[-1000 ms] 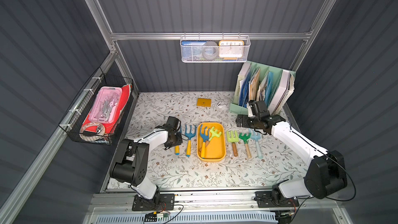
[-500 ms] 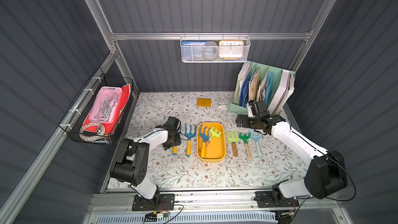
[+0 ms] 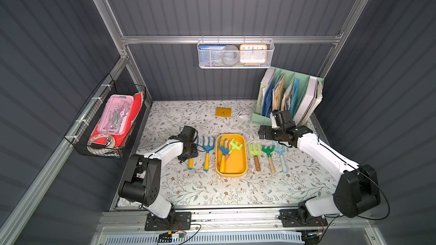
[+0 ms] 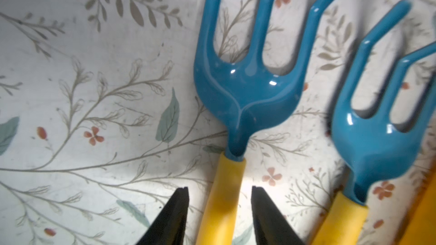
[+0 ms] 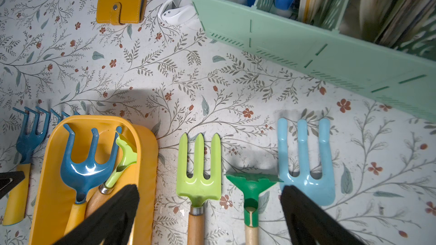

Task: Take the hand rake out of the storage box
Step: Place the rake at the center of the board, then pick up the rake from the storage box.

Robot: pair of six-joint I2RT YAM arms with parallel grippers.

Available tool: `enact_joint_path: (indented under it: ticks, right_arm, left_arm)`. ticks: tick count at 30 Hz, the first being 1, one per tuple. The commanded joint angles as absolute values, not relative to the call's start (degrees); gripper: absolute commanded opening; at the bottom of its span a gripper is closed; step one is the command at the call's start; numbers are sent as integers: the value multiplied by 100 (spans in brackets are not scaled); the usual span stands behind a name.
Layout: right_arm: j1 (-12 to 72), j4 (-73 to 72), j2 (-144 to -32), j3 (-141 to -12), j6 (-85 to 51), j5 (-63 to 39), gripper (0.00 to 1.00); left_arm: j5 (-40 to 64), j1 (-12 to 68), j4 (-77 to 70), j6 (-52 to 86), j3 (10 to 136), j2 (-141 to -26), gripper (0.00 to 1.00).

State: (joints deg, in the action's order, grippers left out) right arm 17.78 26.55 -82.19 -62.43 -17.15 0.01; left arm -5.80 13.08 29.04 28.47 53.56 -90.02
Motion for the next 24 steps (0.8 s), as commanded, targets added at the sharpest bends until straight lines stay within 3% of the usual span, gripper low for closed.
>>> enact_joint_path:
  ticks: [1,6,17,24]
  right_arm:
    - [1801,2636,-8148,-6161,-1775,66,99]
    - [1802,2628,-8152,-6134,-1806,100,99]
    - [1800,2692,-8218,-6193,-1775,412,99]
    - [1784,2663,-8164,-6058,-1802,458,99]
  left_arm:
    - [-560,1345,3228,2919,5731,-8589,50]
    - [-883,2040,3567,3257,6338,-8416,51]
    - [-1625,4377,4219,4790,7554,-9119,51]
    - [-1487,5077,4146,5235,7509,-9705,49]
